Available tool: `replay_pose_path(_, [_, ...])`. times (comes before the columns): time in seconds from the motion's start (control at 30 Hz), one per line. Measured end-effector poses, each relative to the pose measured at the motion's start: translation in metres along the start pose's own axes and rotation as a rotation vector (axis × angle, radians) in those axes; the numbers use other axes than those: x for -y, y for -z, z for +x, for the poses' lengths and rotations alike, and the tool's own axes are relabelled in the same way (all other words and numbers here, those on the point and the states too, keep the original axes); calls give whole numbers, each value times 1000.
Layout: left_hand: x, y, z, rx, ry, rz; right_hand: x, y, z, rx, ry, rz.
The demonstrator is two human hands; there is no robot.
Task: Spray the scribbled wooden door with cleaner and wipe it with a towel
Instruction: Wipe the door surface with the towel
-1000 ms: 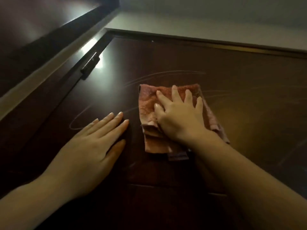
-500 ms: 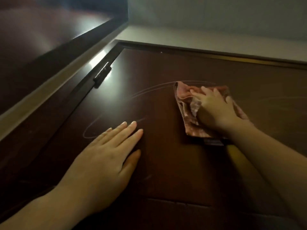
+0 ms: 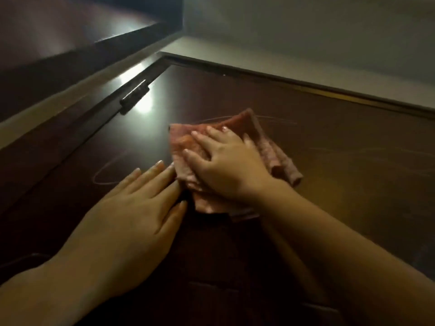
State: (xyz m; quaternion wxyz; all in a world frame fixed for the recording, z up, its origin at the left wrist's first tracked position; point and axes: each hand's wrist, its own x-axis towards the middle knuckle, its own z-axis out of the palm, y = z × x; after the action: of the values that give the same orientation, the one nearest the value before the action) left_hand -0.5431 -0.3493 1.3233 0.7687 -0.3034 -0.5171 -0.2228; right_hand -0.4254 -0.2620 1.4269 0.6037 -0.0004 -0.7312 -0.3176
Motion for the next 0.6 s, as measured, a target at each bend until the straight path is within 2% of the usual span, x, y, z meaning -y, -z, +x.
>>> replay_pose_path(0.23, [2,-4,-2,-32,11,77,-71,7,55,-10,-194,-86])
replay_pose_path(0.47, [3,-7,-2,-44,8,67,-144,18,50,-74,-568,-81])
replay_pose_path(0.6, [0,-9,-2,-38,17,55,-136,19,54,-63,-589,-81])
